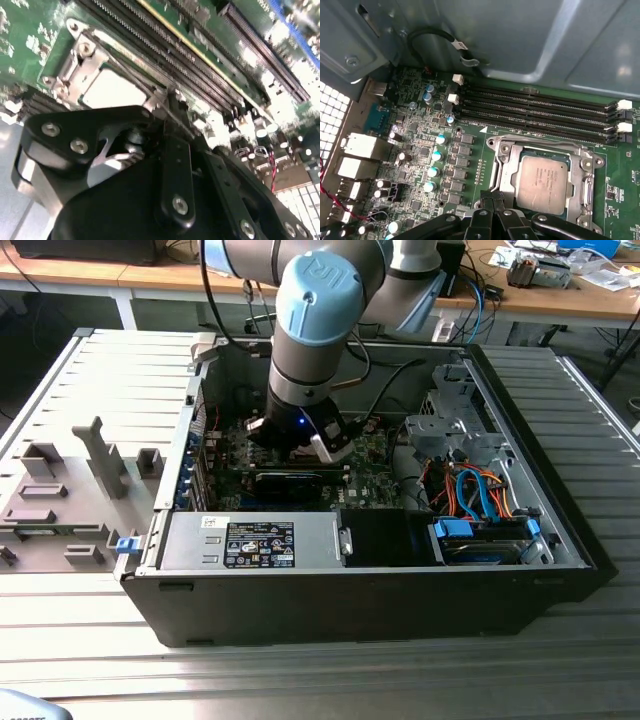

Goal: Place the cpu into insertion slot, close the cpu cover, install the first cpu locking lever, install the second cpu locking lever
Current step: 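Install the second cpu locking lever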

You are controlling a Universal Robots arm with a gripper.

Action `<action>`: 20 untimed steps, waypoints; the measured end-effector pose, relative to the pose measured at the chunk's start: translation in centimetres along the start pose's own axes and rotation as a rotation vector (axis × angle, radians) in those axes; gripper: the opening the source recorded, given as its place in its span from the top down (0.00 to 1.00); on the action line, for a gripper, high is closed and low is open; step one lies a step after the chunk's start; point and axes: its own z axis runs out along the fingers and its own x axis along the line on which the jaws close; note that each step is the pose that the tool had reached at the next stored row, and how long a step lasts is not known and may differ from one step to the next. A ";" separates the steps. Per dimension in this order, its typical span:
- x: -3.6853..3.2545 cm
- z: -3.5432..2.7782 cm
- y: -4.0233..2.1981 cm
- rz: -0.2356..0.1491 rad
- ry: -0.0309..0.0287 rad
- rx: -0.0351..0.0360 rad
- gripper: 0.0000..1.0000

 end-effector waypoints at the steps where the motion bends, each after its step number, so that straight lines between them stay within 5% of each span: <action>1: 0.01 0.00 -0.04 -0.001 -0.0010 -0.0053 0.89; 3: 0.05 -0.73 0.17 -0.001 -0.0011 -0.0059 0.89; 8: 0.27 -4.74 1.39 -0.001 -0.0011 -0.0058 0.89; 10: 0.33 -5.84 1.71 -0.001 -0.0011 -0.0057 0.89; 12: 0.35 -6.25 1.84 -0.001 -0.0007 -0.0040 0.89; 14: 0.36 -6.27 1.85 0.002 0.0038 0.0218 0.89; 15: 0.36 -6.28 1.86 0.005 0.0088 0.0492 0.89; 17: 0.35 -6.26 1.87 0.009 0.0154 0.0877 0.89; 20: 0.35 -6.27 1.86 0.009 0.0159 0.0899 0.89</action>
